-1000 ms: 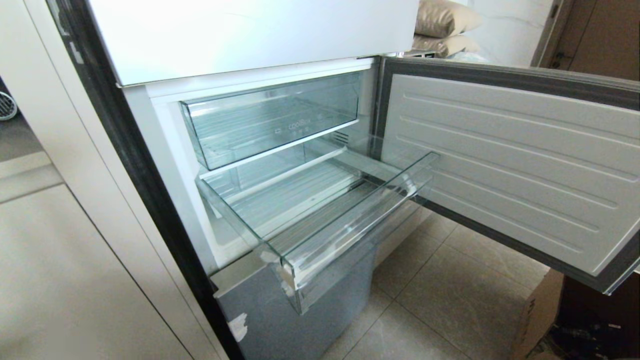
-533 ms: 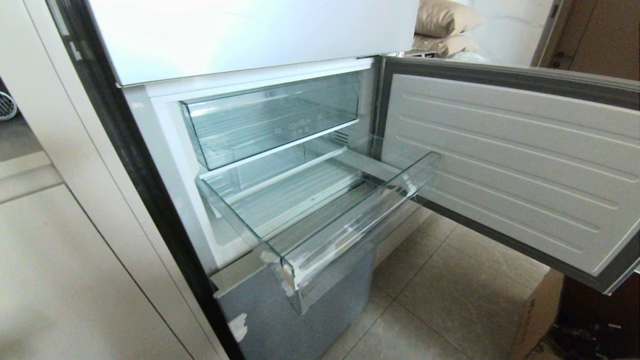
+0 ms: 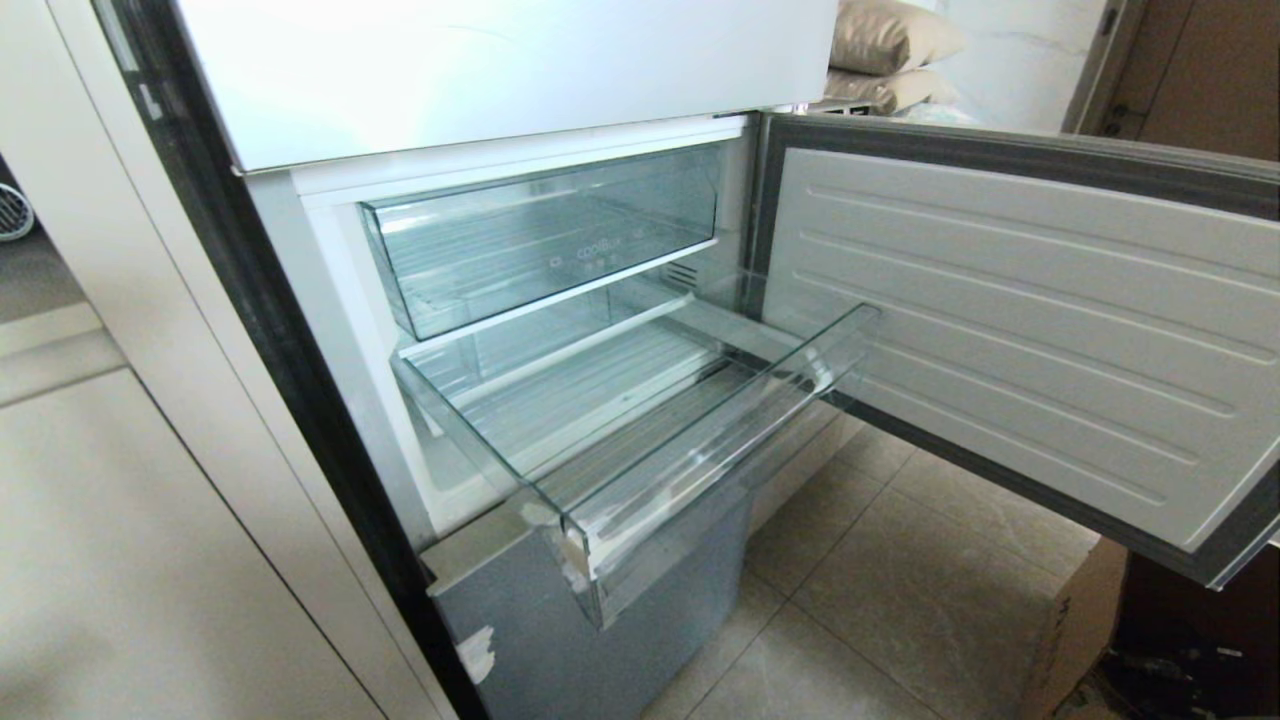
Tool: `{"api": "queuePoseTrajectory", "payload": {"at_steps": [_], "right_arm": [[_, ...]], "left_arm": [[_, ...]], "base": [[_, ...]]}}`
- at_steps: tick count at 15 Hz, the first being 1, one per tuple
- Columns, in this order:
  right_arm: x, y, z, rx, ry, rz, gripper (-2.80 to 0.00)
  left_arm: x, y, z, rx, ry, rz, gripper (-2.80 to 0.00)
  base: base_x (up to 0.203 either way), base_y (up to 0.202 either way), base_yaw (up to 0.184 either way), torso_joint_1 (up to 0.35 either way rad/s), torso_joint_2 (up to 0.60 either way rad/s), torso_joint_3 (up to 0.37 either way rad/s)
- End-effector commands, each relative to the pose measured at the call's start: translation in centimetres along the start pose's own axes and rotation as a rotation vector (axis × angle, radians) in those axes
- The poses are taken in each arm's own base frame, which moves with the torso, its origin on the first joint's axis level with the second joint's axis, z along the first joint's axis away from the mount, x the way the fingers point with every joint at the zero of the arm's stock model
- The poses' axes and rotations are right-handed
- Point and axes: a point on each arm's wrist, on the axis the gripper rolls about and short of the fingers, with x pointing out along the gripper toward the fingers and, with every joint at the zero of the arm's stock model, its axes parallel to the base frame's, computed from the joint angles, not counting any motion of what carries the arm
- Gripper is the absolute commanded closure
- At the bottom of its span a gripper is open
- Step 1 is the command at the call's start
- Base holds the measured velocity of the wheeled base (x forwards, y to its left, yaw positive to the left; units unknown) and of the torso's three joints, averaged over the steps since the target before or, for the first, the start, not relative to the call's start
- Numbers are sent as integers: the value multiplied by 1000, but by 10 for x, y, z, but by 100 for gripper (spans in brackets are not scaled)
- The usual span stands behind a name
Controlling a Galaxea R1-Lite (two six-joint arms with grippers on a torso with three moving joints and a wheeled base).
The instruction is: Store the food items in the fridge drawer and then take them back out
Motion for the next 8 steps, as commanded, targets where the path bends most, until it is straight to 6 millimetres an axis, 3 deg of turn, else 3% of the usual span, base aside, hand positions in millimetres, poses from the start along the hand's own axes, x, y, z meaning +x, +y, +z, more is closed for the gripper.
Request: {"api": "queuePoseTrajectory", "payload": {"at_steps": [1, 4, 8], "right_arm": [[6, 1, 9, 0, 11, -3, 0], [23, 4, 24, -21, 58, -13, 0], [50, 3, 30, -46, 134, -46, 0]], "left_arm": [[0, 0, 0, 0, 0, 0, 0], [0, 0, 0, 0, 0, 0, 0], [0, 0, 0, 0, 0, 0, 0]], "base": [[0, 0, 0, 0, 0, 0], [0, 0, 0, 0, 0, 0], [0, 0, 0, 0, 0, 0]]}}
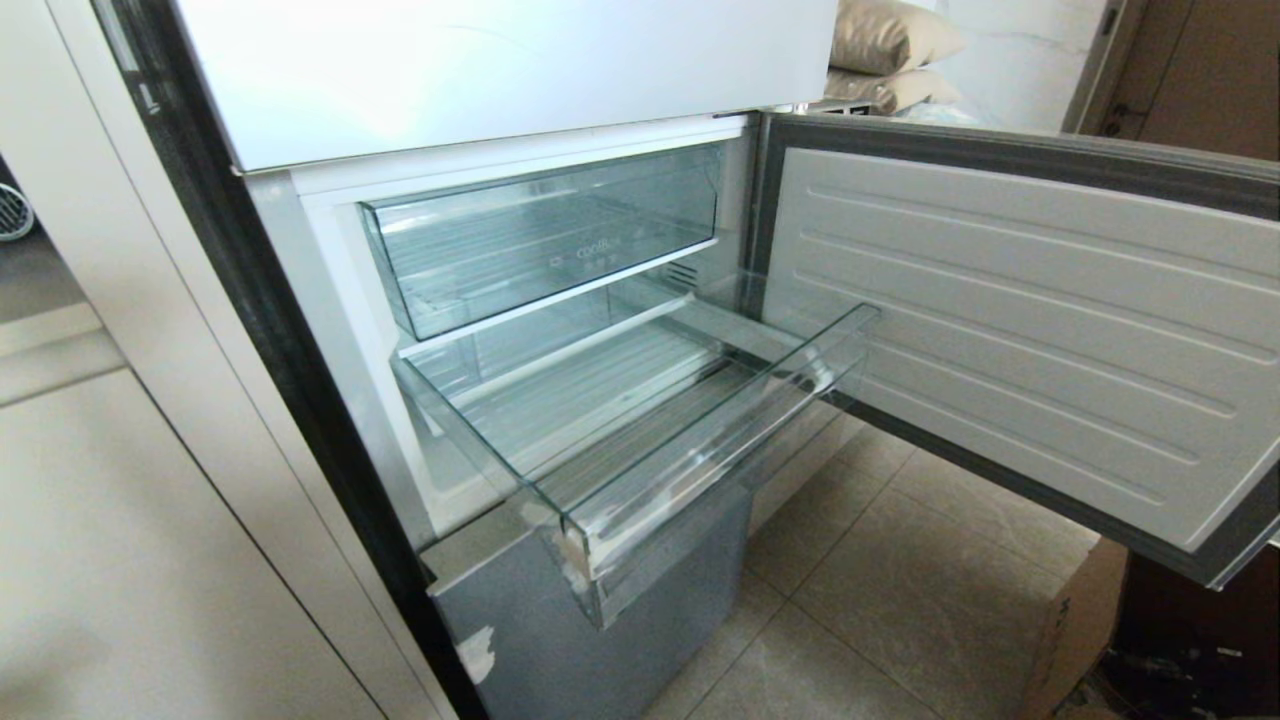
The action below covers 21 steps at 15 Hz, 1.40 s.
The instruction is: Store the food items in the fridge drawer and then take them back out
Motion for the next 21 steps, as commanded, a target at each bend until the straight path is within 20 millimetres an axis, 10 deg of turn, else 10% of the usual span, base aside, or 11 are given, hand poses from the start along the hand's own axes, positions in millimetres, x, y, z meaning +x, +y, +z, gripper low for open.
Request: {"api": "queuePoseTrajectory", "payload": {"at_steps": [1, 10, 11, 21], "right_arm": [[23, 0, 1, -2, 71, -15, 0], [106, -9, 25, -59, 37, -119, 0], [109, -11, 29, -59, 29, -127, -280], [143, -39, 47, -24, 22, -231, -280]], "left_arm": [[0, 0, 0, 0, 0, 0, 0], [0, 0, 0, 0, 0, 0, 0], [0, 0, 0, 0, 0, 0, 0], [0, 0, 0, 0, 0, 0, 0]], "base": [[0, 0, 0, 0, 0, 0], [0, 0, 0, 0, 0, 0], [0, 0, 0, 0, 0, 0], [0, 0, 0, 0, 0, 0]]}}
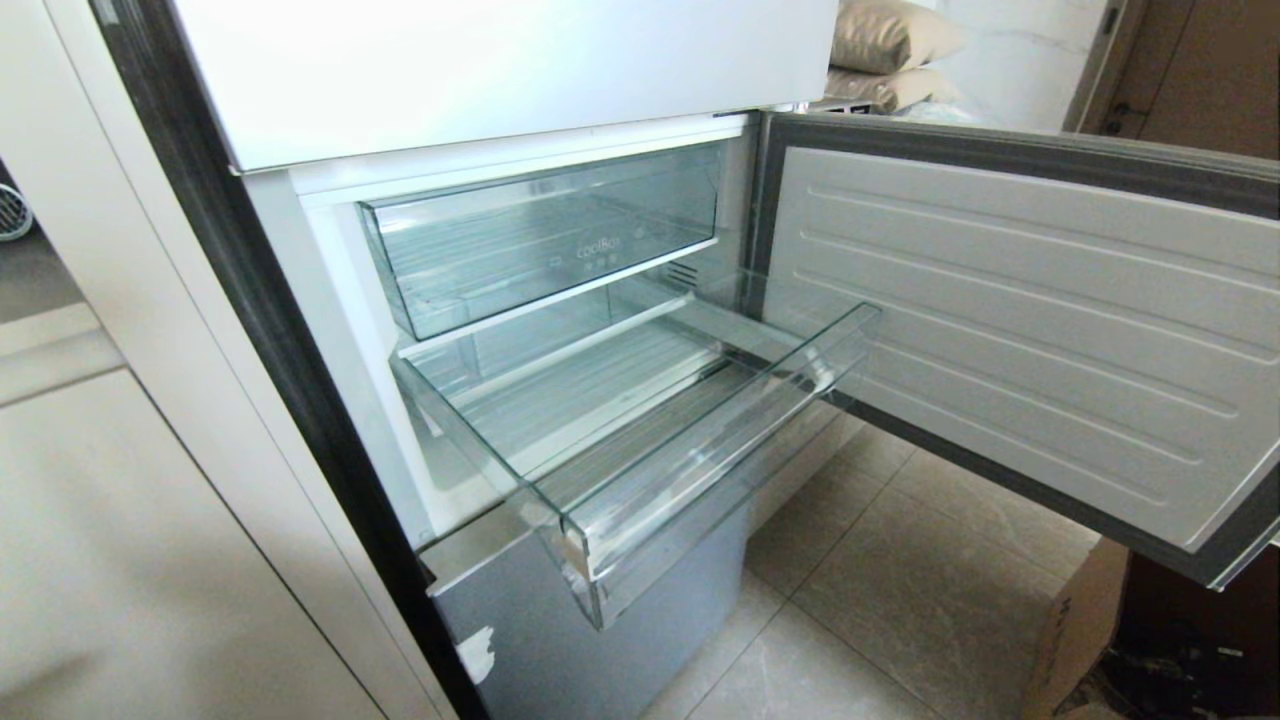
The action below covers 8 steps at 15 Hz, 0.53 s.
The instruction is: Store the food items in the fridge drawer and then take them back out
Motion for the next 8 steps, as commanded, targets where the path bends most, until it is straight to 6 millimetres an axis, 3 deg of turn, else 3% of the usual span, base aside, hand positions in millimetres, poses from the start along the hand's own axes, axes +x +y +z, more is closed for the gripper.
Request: {"api": "queuePoseTrajectory", "payload": {"at_steps": [1, 5, 8], "right_arm": [[18, -5, 4, 7, 8, -24, -280], [53, -12, 14, 12, 8, -43, -280], [80, -9, 22, 17, -7, 54, -280]], "left_arm": [[0, 0, 0, 0, 0, 0, 0], [0, 0, 0, 0, 0, 0, 0], [0, 0, 0, 0, 0, 0, 0]], "base": [[0, 0, 0, 0, 0, 0], [0, 0, 0, 0, 0, 0], [0, 0, 0, 0, 0, 0]]}}
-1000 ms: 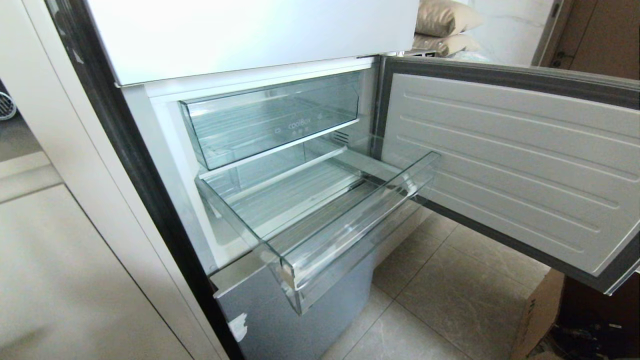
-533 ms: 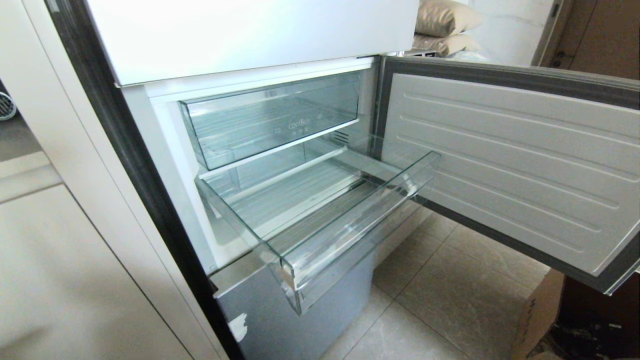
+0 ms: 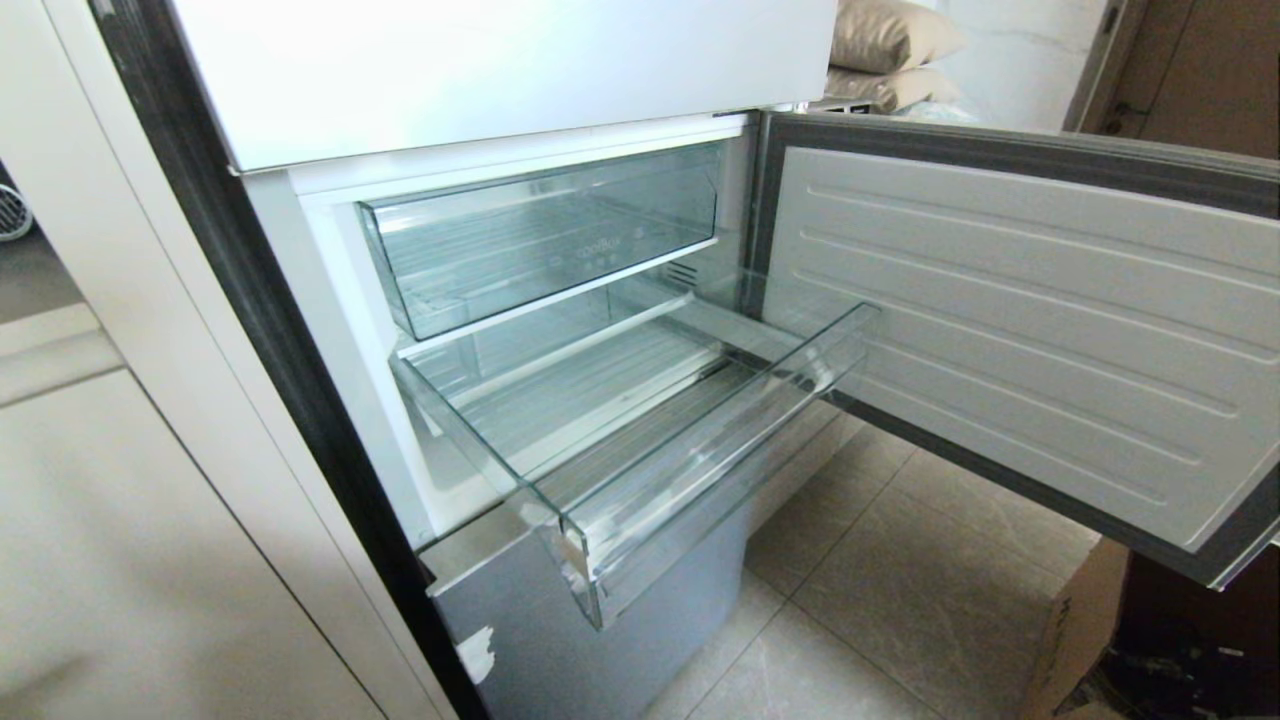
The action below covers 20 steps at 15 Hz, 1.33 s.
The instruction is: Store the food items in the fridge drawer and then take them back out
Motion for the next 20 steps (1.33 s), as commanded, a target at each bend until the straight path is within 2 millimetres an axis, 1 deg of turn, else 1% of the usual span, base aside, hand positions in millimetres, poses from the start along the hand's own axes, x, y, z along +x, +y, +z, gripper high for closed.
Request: {"api": "queuePoseTrajectory", "payload": {"at_steps": [1, 4, 6, 7, 9, 11, 12, 16, 20], "right_arm": [[24, 0, 0, 3, 2, 36, -280], [50, 3, 10, 0, -59, 97, -280], [65, 13, 11, -9, -86, 149, -280], [70, 23, 12, -18, -98, 188, -280], [75, 36, 11, -27, -99, 224, -280], [79, 40, 5, -29, -82, 233, -280], [84, 41, 2, -29, -73, 234, -280], [90, 41, 2, -27, -77, 233, -280], [102, 41, -3, -21, -63, 233, -280]], "left_arm": [[0, 0, 0, 0, 0, 0, 0], [0, 0, 0, 0, 0, 0, 0], [0, 0, 0, 0, 0, 0, 0], [0, 0, 0, 0, 0, 0, 0], [0, 0, 0, 0, 0, 0, 0], [0, 0, 0, 0, 0, 0, 0], [0, 0, 0, -1, 0, 0, 0], [0, 0, 0, 0, 0, 0, 0], [0, 0, 0, 0, 0, 0, 0]], "base": [[0, 0, 0, 0, 0, 0], [0, 0, 0, 0, 0, 0], [0, 0, 0, 0, 0, 0], [0, 0, 0, 0, 0, 0], [0, 0, 0, 0, 0, 0], [0, 0, 0, 0, 0, 0], [0, 0, 0, 0, 0, 0], [0, 0, 0, 0, 0, 0], [0, 0, 0, 0, 0, 0]]}}
